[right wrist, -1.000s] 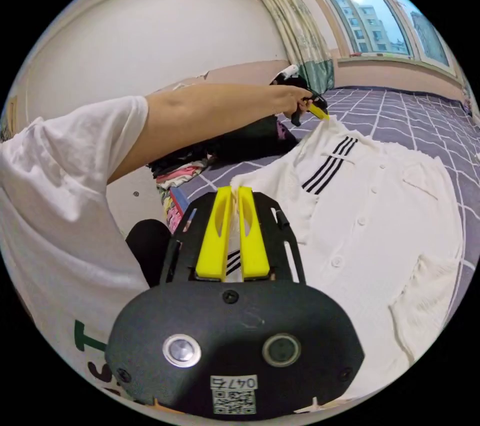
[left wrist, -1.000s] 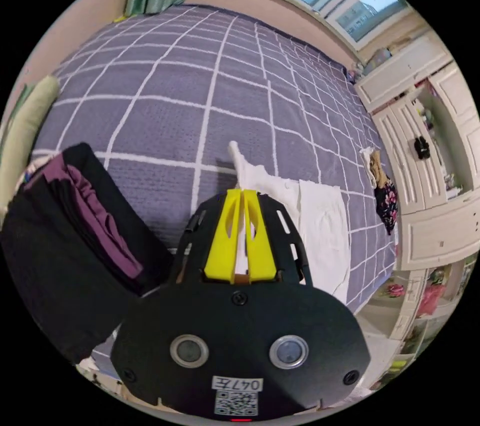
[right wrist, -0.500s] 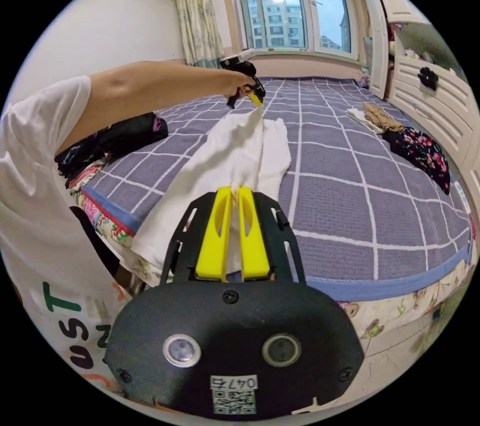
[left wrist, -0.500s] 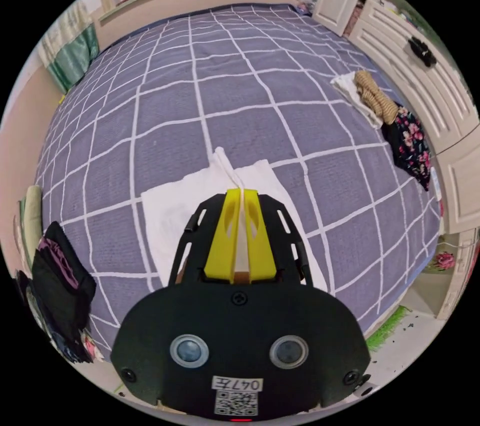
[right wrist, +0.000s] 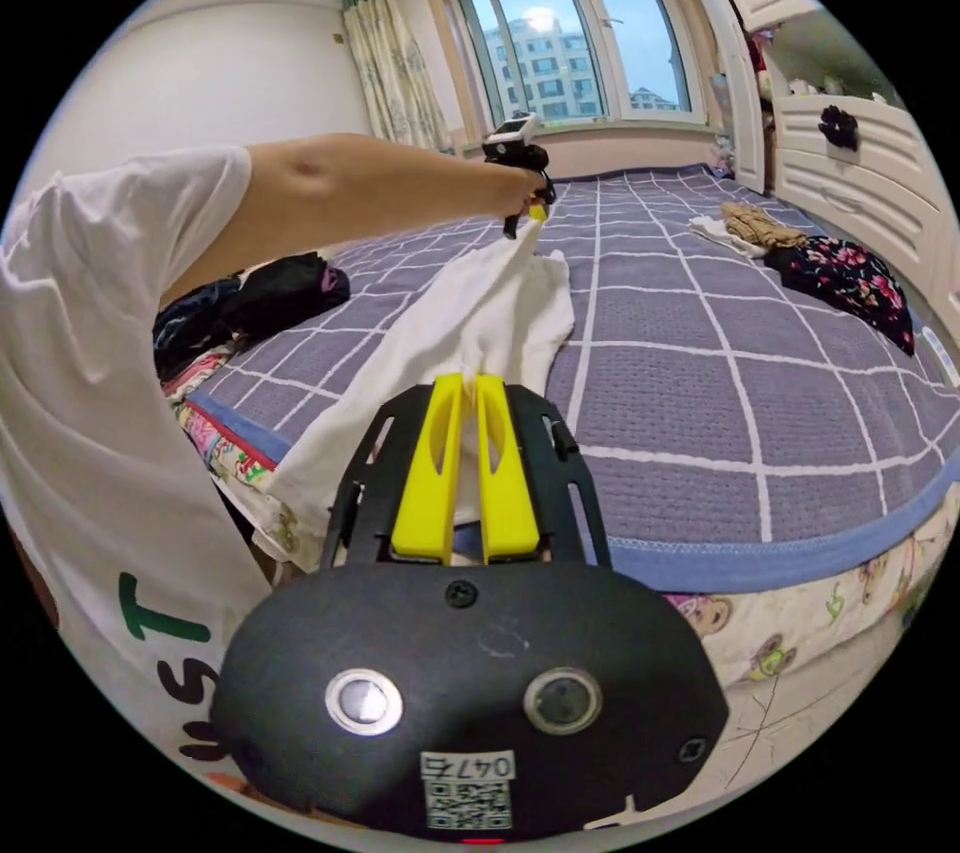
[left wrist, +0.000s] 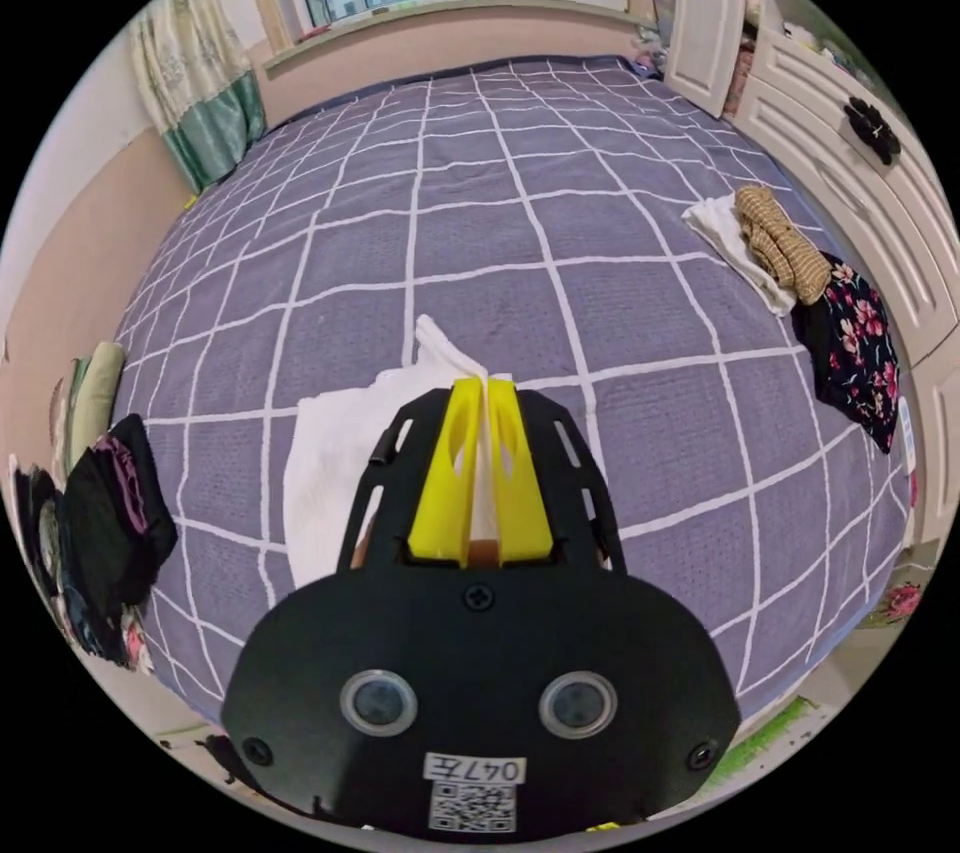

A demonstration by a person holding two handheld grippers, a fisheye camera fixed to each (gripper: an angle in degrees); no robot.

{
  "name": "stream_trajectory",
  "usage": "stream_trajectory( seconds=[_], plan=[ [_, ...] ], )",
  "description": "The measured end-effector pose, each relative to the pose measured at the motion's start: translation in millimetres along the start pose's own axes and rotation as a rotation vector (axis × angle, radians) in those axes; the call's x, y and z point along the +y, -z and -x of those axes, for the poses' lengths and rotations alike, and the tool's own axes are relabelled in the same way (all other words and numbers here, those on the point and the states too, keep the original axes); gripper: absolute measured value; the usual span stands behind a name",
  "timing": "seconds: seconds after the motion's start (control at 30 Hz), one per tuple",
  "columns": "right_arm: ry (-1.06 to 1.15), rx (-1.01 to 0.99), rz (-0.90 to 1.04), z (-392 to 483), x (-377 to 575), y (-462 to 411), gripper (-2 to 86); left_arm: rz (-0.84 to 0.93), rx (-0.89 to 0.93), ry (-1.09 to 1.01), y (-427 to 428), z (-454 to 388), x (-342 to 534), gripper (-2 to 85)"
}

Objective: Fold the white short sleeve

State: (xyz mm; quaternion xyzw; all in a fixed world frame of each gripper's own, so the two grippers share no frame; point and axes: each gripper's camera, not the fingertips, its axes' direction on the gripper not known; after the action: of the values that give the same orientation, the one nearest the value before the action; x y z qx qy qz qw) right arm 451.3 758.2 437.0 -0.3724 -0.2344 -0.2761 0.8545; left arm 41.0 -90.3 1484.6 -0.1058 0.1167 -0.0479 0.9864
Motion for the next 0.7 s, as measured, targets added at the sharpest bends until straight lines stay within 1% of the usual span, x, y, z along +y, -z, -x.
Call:
stream_trajectory(
  seconds=[0.1, 0.2, 0.27, 0.33, 0.37, 0.4, 0.5, 0.57, 0.6, 0.63, 0.67, 0.7],
  plan=[
    [-0.042, 0.096, 0.075, -8, 1, 4, 0.5, 0.024, 0.036, -0.002, -12, -9, 4, 0.3],
    [-0.060, 0.117, 0.137, -17, 2, 4, 1.2, 0.064, 0.055, -0.031, -31, -22, 11, 2.3],
    [-0.059, 0.102, 0.202, -22, 2, -2, 2.8, 0.166, 0.032, -0.085, -52, -33, 17, 12.3],
    [-0.033, 0.087, 0.282, -27, 1, -6, 7.7, 0.224, 0.050, -0.142, -58, -36, 21, 18.5],
    [-0.035, 0.095, 0.288, -28, 0, -5, 9.1, 0.223, 0.062, -0.155, -53, -33, 23, 21.7],
    [-0.047, 0.112, 0.289, -32, -1, 0, 10.3, 0.221, 0.069, -0.162, -48, -31, 23, 22.4],
    [-0.077, 0.128, 0.221, -42, 1, 23, 11.0, 0.160, 0.185, -0.185, -4, -8, 22, 24.3],
    [-0.088, 0.120, 0.179, -46, 3, 37, 10.5, 0.018, 0.346, -0.205, 54, 21, 35, 22.5],
    [-0.095, 0.111, 0.140, -47, 4, 46, 10.1, -0.021, 0.399, -0.221, 69, 29, 44, 21.6],
    [-0.102, 0.096, 0.109, -48, 5, 54, 10.0, -0.081, 0.496, -0.273, 98, 46, 67, 19.8],
    [-0.107, 0.087, 0.101, -49, 6, 58, 9.9, -0.102, 0.560, -0.345, 122, 62, 98, 18.2],
    [-0.119, 0.070, 0.095, -50, 8, 62, 10.0, -0.096, 0.575, -0.379, 131, 70, 117, 17.5]
  ],
)
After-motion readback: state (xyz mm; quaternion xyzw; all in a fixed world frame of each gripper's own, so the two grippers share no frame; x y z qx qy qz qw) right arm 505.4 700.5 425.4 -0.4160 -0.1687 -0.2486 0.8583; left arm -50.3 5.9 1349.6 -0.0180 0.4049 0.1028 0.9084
